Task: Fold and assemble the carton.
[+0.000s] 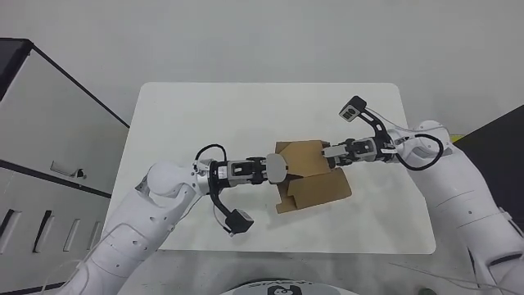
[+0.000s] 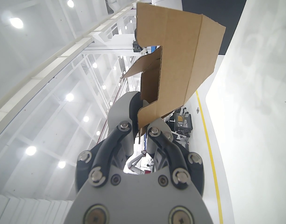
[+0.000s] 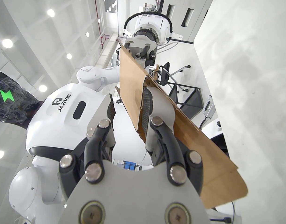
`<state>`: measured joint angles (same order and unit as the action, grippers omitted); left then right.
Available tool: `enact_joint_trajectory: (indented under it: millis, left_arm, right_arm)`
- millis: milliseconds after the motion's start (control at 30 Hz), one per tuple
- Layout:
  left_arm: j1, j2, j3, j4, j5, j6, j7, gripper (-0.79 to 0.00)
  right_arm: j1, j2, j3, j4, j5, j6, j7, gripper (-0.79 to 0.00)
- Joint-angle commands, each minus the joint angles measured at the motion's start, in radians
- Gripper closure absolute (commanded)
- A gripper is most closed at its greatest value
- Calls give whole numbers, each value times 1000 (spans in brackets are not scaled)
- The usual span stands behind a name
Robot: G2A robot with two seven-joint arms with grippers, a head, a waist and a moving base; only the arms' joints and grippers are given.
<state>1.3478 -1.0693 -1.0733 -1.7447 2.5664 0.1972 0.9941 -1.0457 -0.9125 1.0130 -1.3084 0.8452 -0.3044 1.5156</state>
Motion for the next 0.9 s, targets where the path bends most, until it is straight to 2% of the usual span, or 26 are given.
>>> enact_joint_trajectory:
  millis: [0,233,567,800,867]
  left_arm:
    - [-3,0,2,4,-2,1,-2,0]
    - [-11,0,3,10,-7,12,-16,0]
    - [-16,1,15,14,0,8,-17,0]
    - [-19,2,20,13,2,7,-20,0]
    - [-20,3,21,13,5,5,-21,0]
  right_arm:
    - [3,-4,-3,3,2,0,0,-240]
    - [10,-17,-13,16,1,3,3,-206]
    - [10,-29,-8,22,0,10,10,-86]
    - [7,-35,0,21,-5,16,16,-80]
    - [6,-36,3,19,-7,18,18,-55]
